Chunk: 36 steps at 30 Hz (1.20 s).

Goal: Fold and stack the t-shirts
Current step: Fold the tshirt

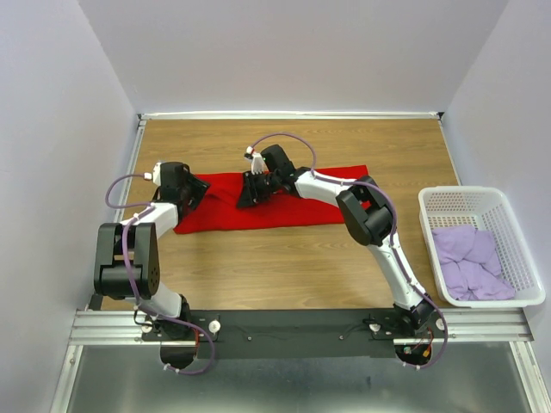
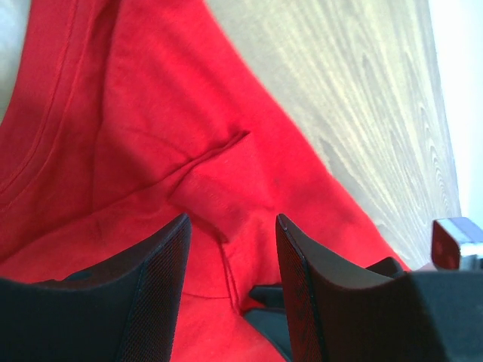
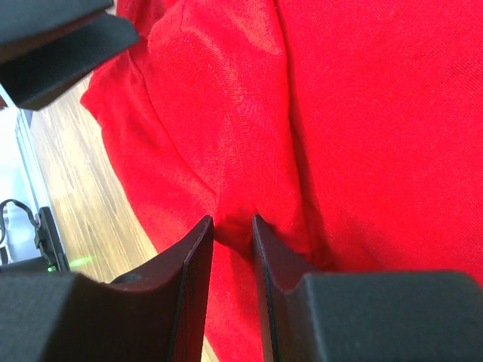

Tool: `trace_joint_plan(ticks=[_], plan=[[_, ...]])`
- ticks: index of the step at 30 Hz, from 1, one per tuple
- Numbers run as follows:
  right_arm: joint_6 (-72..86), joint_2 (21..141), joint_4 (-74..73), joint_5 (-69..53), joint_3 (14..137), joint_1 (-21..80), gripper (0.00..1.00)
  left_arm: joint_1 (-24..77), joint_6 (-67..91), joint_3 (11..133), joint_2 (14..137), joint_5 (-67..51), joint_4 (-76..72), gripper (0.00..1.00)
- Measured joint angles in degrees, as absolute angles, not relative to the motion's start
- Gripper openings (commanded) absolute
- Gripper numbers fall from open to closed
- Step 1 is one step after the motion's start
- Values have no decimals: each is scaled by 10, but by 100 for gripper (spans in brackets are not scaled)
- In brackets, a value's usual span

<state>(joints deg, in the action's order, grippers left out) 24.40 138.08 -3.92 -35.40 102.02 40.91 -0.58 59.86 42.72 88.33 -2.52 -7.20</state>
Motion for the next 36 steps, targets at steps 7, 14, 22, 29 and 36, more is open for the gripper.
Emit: trace_joint_plan(ticks=[7,14,22,29,36], plan=[[244,1381,-39,-354,1020,409,35,-4,611,420,896,-27,-81,57],[244,1381,-39,-355,1019,409,35,-4,616,418,920,-36,-105,57],[244,1381,-39,-358,1018,409,35,-4,620,418,938,-37,-127,40],[244,1381,-39,-359,1018,409,35,-4,608,420,940,-20,-128,19],[244,1376,-39,-359,1011,409,35,-9,586,427,940,2,-119,15]])
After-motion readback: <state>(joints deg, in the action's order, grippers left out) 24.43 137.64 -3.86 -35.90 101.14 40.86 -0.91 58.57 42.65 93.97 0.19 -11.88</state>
